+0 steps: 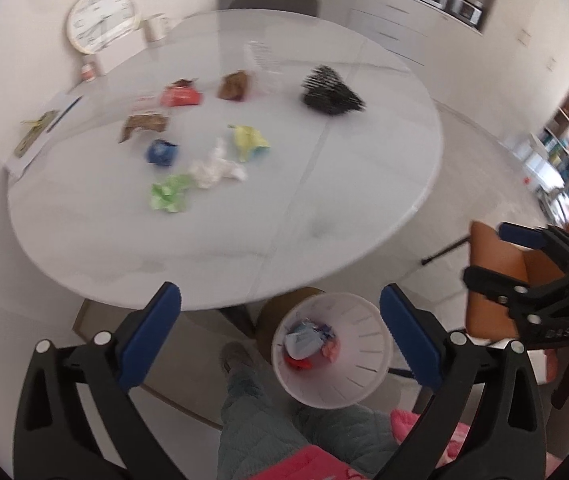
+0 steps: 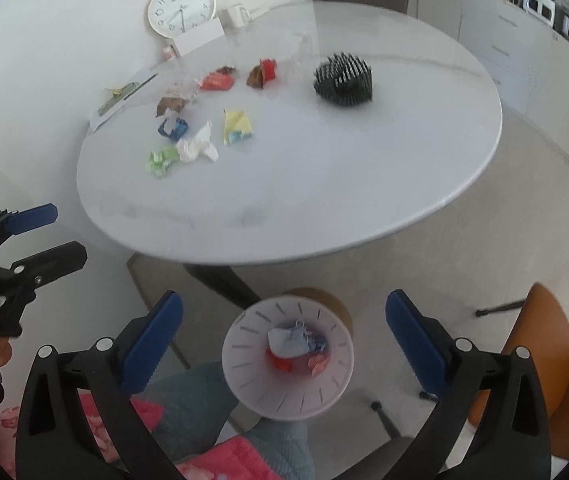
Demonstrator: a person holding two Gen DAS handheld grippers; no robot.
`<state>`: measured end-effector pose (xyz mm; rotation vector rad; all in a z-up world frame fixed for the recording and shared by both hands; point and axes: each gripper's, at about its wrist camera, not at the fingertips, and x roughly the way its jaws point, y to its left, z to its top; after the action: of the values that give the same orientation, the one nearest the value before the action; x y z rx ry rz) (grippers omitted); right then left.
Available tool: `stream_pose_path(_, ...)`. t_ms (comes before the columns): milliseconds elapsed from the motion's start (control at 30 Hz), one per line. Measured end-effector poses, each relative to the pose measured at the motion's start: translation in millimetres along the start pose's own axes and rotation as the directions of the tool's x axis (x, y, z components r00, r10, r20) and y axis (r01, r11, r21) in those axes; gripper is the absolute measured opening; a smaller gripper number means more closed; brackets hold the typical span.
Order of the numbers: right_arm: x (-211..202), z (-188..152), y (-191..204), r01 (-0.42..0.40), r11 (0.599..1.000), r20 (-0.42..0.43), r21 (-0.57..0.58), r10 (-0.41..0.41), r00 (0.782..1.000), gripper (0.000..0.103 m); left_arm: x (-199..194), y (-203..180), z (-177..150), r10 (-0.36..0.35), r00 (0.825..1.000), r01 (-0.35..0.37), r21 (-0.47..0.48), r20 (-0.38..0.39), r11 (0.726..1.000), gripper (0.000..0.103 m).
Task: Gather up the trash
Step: 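Move both open tools back over the table toward the snack bag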
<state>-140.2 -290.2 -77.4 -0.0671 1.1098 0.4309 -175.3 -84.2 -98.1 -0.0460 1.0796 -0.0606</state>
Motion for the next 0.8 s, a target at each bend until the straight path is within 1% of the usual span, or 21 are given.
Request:
stream_pose_path(67, 2, 12, 6, 0.034, 0.999, 0.02, -0.025, -0.033, 0.999, 0.101, 1, 16, 7, 0.016, 1.0, -0.015, -0.039, 0.011, 0.999, 0.095)
stream_pose_path(133, 3, 21, 10, 0.034, 0.999, 0.034, -0.043, -0.032, 0.999, 0.101, 1, 29, 13, 0.027, 1.0, -0.026, -0.071, 0.012, 0.997, 0.095)
stream_pose_path(200, 8, 34, 13, 0.0, 0.999, 0.044, -0.038, 0.001, 0.999, 0.101, 2, 43, 20, 0.04, 0.999, -0.038, -0.099, 0.017, 0.994, 0.095)
stream_pose_path(333, 25, 67, 18, -0.086, 0.996, 0.04, 0.017, 0.085, 0.996, 0.101, 8, 69, 41, 0.057, 0.998, -0.053, -0.118, 0.036, 0.992, 0.095)
stream_pose_path(467, 41, 106, 29, -0.062, 0.998, 0.055, 0.025, 0.06, 0.997, 0.101, 21, 95, 70, 0.081, 0.995, -0.074, -0.115, 0.054, 0.991, 0.095)
stream_pose_path(567, 54, 133, 34, -0.037, 0.999, 0.065, 0.03, 0.035, 0.997, 0.101, 38, 116, 98, 0.087, 0.995, -0.08, -0.113, 0.055, 0.99, 0.095)
stream_pose_path(667, 71, 161, 37, -0.017, 0.999, 0.071, 0.044, 0.014, 0.997, 0.101, 60, 135, 128, 0.089, 0.994, -0.082, -0.115, 0.056, 0.99, 0.095)
stream_pose_path(800, 103, 201, 37, 0.021, 0.997, 0.063, 0.075, -0.025, 0.998, 0.101, 101, 160, 168, 0.091, 0.995, -0.086, -0.113, 0.045, 0.99, 0.095)
